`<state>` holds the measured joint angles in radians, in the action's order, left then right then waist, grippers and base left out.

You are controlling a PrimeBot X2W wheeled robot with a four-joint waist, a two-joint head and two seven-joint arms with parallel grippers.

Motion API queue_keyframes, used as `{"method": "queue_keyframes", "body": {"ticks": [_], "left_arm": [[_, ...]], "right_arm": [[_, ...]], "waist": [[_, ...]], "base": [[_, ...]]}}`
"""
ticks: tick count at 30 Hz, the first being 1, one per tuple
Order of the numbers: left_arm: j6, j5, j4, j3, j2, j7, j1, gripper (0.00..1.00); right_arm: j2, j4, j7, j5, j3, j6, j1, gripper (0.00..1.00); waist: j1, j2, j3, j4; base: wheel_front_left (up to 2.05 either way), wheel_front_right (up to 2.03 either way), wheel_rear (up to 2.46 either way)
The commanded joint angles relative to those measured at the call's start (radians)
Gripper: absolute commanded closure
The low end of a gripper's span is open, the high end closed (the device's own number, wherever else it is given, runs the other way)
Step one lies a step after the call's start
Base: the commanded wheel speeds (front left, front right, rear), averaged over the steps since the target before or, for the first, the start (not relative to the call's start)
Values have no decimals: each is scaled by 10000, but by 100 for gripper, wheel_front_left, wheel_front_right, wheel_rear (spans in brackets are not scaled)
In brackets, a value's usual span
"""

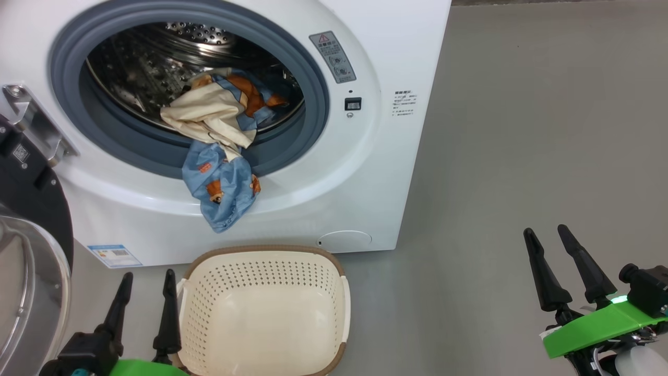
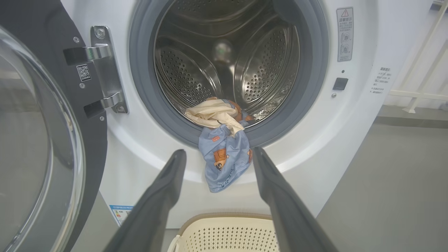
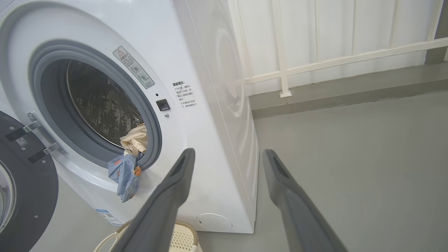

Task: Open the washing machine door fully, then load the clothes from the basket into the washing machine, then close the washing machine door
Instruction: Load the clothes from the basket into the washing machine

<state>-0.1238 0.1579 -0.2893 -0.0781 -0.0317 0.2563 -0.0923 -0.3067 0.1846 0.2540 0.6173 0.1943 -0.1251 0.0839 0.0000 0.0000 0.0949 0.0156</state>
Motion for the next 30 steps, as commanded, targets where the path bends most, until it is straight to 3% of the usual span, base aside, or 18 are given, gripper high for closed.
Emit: {"method": "queue_keyframes", "body": {"ticks": [1, 14, 30], "left_arm": [[24, 160, 347, -269, -186, 55, -17, 0], [94, 179, 406, -310, -186, 55, -201, 0], [11, -112, -925, -543, -196, 55, -2080, 0]], "right_arm": [[-163, -254, 78, 11, 111, -56, -60, 0], [-189, -356, 78, 17, 41, -56, 133, 0], [-128, -562, 78, 1, 104, -56, 1217, 0]], "waist": [[0, 0, 18, -15], [0, 0, 469, -129], [0, 0, 2296, -452]], "base": [[0, 0, 0], [0, 0, 0], [0, 0, 0]]}}
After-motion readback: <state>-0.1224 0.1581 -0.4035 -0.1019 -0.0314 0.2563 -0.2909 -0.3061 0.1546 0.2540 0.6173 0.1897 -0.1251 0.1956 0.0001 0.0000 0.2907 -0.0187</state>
